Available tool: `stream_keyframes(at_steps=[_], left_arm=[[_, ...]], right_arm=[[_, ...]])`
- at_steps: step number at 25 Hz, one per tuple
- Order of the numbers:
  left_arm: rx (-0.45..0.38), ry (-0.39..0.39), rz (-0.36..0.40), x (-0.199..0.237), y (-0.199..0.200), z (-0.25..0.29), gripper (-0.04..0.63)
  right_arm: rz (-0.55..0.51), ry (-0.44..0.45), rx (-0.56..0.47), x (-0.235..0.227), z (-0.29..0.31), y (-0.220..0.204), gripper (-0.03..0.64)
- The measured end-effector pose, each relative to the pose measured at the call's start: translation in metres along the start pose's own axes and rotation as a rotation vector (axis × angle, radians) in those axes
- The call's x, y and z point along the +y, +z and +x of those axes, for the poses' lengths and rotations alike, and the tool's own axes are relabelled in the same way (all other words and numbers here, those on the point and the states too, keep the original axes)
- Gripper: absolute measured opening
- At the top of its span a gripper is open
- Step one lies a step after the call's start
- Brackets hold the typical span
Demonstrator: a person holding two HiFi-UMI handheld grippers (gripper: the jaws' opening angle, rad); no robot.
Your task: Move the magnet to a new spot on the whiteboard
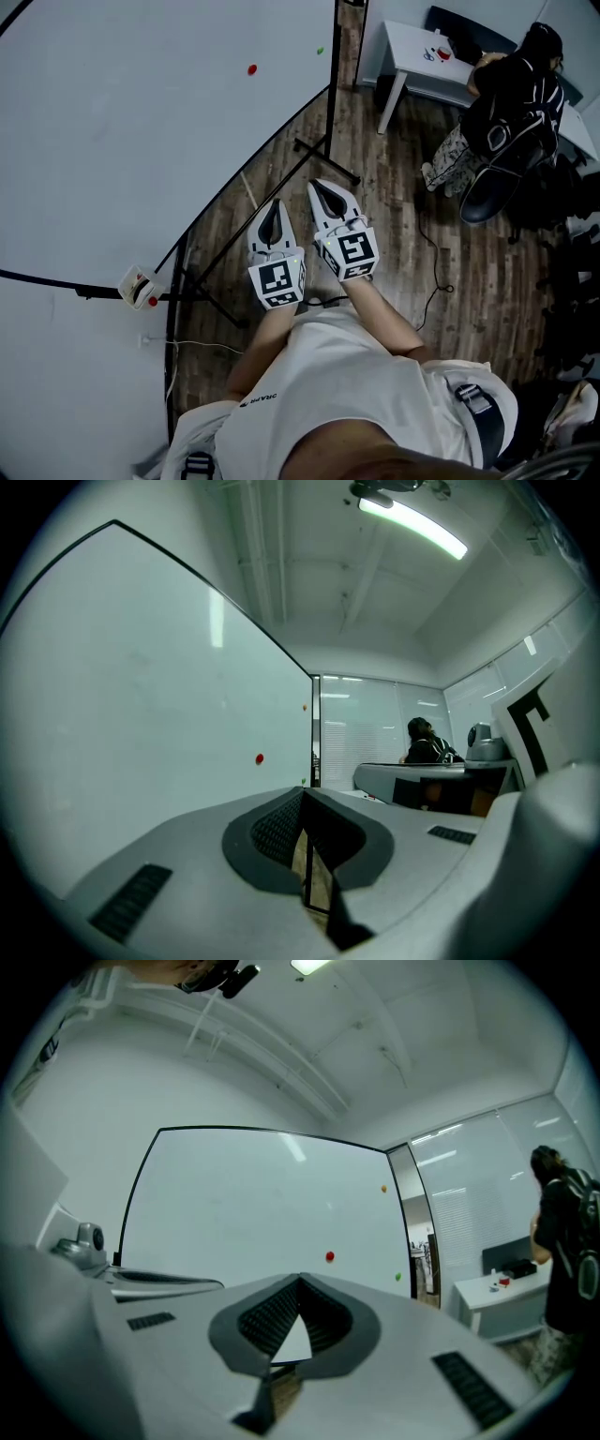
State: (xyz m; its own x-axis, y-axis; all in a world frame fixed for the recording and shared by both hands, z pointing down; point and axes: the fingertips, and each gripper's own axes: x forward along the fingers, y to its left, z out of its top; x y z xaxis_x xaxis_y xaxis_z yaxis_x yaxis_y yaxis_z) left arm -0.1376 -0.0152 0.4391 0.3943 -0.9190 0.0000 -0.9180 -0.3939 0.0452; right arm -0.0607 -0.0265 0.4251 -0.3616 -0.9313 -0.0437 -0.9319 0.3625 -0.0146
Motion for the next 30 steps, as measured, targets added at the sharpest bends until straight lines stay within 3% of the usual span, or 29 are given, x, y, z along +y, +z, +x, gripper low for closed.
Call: stream_keyframes(at_steps=[15, 30], left_arm=[[-0.015, 0.016, 0.012, 0.000, -0.001, 0.050, 0.002], [-0.042, 0.126, 0.034, 0.005, 0.011, 0.162, 0.002]], right_arm=[[0.004, 0.039, -0.001, -0.025, 0.038, -0.007, 0.012], [-0.004, 0.147, -0.024, -0.099, 0.127, 0.003, 0.012]])
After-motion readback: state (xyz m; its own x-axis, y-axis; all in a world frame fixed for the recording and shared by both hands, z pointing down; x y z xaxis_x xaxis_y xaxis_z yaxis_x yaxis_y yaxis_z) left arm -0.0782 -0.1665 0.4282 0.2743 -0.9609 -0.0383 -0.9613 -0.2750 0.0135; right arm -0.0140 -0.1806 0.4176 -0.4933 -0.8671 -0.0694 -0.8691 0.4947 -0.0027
